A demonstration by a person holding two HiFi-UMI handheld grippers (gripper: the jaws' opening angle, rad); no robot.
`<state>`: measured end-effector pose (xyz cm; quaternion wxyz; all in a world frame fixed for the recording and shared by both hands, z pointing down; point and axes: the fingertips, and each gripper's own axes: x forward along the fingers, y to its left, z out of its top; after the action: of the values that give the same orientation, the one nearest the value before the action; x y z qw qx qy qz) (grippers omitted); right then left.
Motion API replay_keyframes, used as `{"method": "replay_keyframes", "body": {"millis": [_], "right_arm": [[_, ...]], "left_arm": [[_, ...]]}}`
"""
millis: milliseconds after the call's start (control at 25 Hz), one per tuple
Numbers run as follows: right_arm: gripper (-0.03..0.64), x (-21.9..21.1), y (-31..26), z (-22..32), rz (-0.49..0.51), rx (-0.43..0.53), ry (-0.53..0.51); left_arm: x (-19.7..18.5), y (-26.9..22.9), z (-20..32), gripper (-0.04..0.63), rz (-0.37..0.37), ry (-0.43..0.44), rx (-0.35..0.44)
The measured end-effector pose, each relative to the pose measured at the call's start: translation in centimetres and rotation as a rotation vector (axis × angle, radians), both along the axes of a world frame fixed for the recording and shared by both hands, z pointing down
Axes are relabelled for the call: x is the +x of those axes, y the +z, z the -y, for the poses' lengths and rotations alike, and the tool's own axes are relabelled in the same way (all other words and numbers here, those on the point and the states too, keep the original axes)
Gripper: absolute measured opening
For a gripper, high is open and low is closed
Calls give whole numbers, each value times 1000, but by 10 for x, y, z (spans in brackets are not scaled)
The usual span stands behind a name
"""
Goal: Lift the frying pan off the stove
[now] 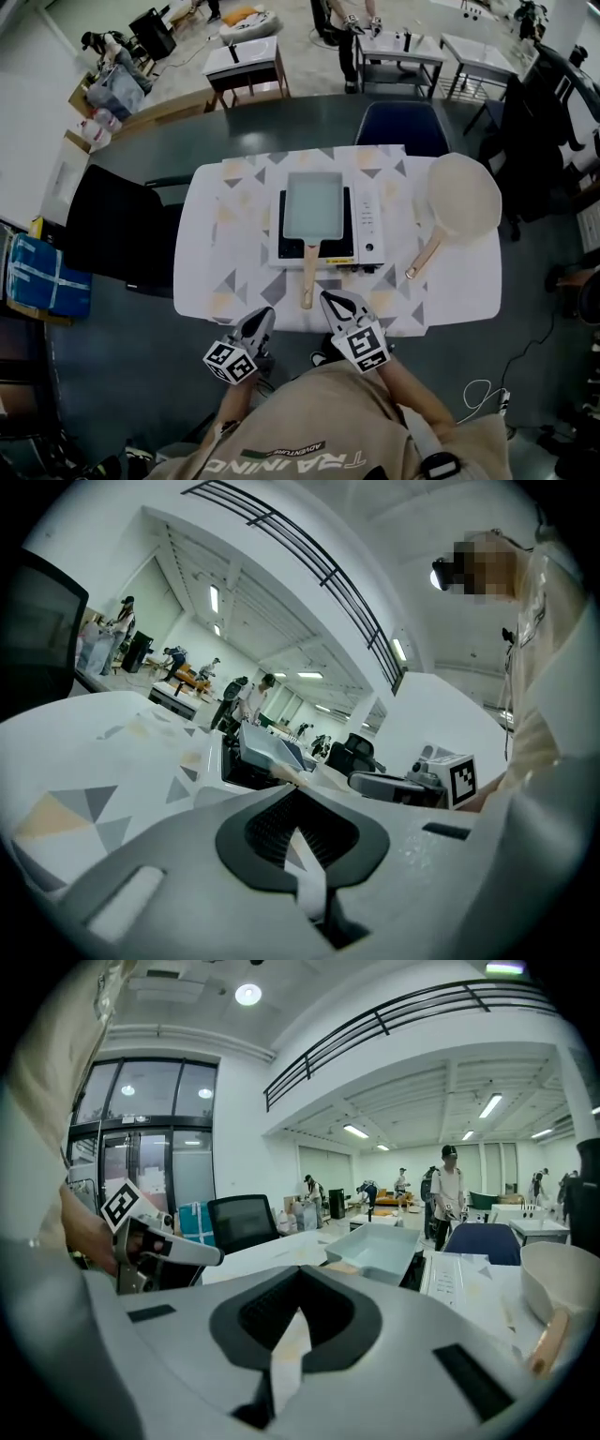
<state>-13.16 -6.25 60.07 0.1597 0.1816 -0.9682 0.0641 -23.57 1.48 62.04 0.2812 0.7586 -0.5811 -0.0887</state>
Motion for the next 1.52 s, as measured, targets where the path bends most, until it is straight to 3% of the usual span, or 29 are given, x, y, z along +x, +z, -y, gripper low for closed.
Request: {"method": "replay_keyframes", "body": {"millis": [120,240,360,640,880,1200,1320,1520], "right_arm": [[-5,-11,-6,34,32,23,1],[-5,-18,-6,60,37,41,-1],[-5,-14,-2,81,35,37,11],[-5,-2,16,101,15,-19,65],[-5,5,20,106,2,-23,122],[-5,20,0,97,-19,16,270],[-5,25,-8,98,-23,36,323],[-5,24,-16,93,-29,59,368]], "left_arm": [[-8,-3,22,-2,3,38,-22],[-18,-1,42,-2,-43,63,-48],[-24,0,61,-2,-102,40,-60],[-36,11,86,-2,-143,32,-89],[-26,5,106,-2,-176,136,-107],[-5,7,113,-2,-228,397,-142],[-5,2,118,-2,-307,434,-161],[5,-4,112,24,-511,524,-227]]}}
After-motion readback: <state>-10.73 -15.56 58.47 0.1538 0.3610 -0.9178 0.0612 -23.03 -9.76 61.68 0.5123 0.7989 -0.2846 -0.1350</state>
